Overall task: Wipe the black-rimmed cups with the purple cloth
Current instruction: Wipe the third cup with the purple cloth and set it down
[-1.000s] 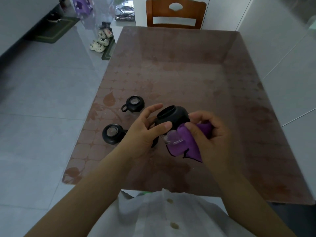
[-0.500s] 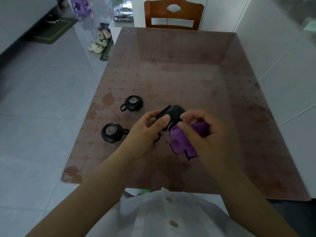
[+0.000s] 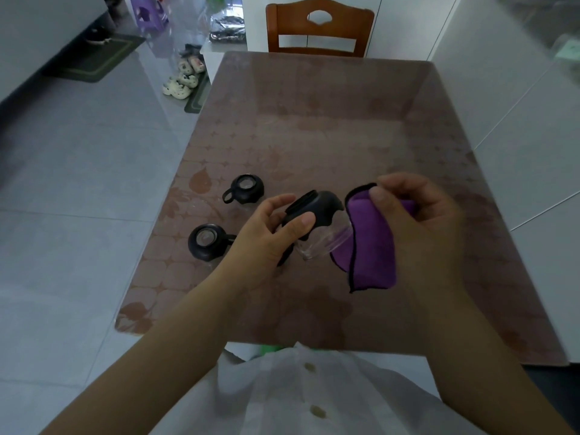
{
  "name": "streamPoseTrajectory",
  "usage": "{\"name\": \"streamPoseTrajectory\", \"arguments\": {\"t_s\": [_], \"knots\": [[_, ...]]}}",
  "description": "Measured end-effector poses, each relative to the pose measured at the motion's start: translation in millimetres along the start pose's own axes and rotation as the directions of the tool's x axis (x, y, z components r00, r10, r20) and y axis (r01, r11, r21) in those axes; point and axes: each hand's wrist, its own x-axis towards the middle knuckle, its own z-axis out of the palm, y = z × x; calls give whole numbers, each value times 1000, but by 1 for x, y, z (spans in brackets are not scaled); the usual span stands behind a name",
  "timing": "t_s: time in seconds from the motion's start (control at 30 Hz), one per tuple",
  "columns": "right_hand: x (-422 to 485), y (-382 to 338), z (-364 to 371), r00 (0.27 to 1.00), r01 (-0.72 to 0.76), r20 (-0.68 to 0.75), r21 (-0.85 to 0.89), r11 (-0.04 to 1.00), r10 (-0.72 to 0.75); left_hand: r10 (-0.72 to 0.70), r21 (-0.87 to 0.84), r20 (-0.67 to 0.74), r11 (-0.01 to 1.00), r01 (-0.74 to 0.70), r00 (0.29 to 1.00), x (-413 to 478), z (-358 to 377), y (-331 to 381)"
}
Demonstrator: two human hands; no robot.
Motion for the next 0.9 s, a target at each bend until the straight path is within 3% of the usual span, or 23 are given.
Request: {"name": "streamPoseTrajectory", "arguments": {"t_s": [0.13,0.3,0.4,0.6,0.67,0.77,0.9], "knots": [[-5,11,20,979,58,202,-157,986,-25,-49,-24,-3,999,49,999,4,5,0],[2,20,25,968,-216,127,2,976,214,-69,-44,11,997,69,998,6,4,4],[3,22,22,942,-307,122,-60,950,312,-82,-52,-4,995,82,997,6,6,8],[-6,17,24,861,-359,362,-64,931,357,-99,76,-13,992,100,995,10,5,16],[-8,20,25,845,-406,356,-57,912,399,-141,100,18,985,139,990,9,3,23],[-6,27,29,821,-514,281,-16,858,497,-248,-6,59,969,249,967,8,1,29],[1,32,25,764,-638,234,142,757,601,-161,90,136,985,149,978,2,-6,27]]}}
